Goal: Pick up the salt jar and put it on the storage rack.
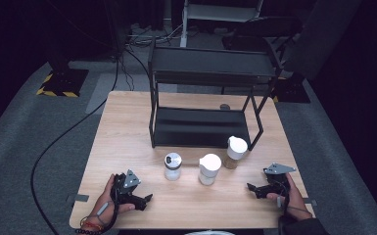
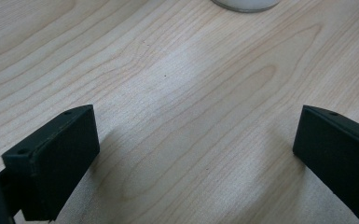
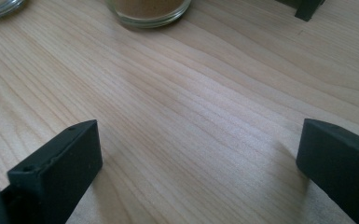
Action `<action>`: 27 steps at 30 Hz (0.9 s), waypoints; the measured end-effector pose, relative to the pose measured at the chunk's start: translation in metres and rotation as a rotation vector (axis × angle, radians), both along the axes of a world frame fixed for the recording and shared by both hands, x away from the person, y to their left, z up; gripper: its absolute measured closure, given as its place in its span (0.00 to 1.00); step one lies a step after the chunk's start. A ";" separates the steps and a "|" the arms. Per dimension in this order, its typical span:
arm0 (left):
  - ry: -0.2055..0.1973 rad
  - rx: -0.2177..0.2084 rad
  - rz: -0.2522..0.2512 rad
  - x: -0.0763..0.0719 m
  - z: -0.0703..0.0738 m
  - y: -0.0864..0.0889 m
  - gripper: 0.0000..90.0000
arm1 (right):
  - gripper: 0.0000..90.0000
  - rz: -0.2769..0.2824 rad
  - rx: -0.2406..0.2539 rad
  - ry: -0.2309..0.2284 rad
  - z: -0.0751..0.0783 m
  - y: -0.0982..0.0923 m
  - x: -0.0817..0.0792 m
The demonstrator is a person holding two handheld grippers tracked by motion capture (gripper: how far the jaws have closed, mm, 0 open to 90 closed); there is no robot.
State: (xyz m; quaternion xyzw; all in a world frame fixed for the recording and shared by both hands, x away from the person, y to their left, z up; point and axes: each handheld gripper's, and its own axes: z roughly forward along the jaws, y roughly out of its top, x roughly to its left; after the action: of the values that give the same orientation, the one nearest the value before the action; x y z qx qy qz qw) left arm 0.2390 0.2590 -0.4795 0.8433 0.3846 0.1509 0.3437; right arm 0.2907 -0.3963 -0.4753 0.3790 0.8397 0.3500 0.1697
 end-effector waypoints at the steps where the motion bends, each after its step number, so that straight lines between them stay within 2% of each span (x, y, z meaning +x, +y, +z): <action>1: 0.000 0.000 0.000 0.000 0.000 0.000 0.00 | 0.00 -0.001 0.000 0.000 0.000 0.000 0.000; 13: 0.001 0.000 0.005 0.000 0.000 -0.001 0.00 | 0.00 -0.013 0.000 0.001 0.000 0.002 -0.001; 23: 0.036 0.037 0.027 0.002 0.009 -0.009 0.01 | 0.00 -0.011 0.000 0.002 0.000 0.002 0.000; 27: 0.039 0.046 0.028 0.002 0.012 -0.011 0.02 | 0.00 -0.011 -0.001 0.002 0.000 0.002 0.000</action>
State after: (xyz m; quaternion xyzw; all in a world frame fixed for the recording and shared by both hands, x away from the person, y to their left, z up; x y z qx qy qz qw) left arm 0.2408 0.2477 -0.4676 0.8482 0.3995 0.1479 0.3147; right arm 0.2902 -0.3942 -0.4749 0.3841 0.8378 0.3483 0.1709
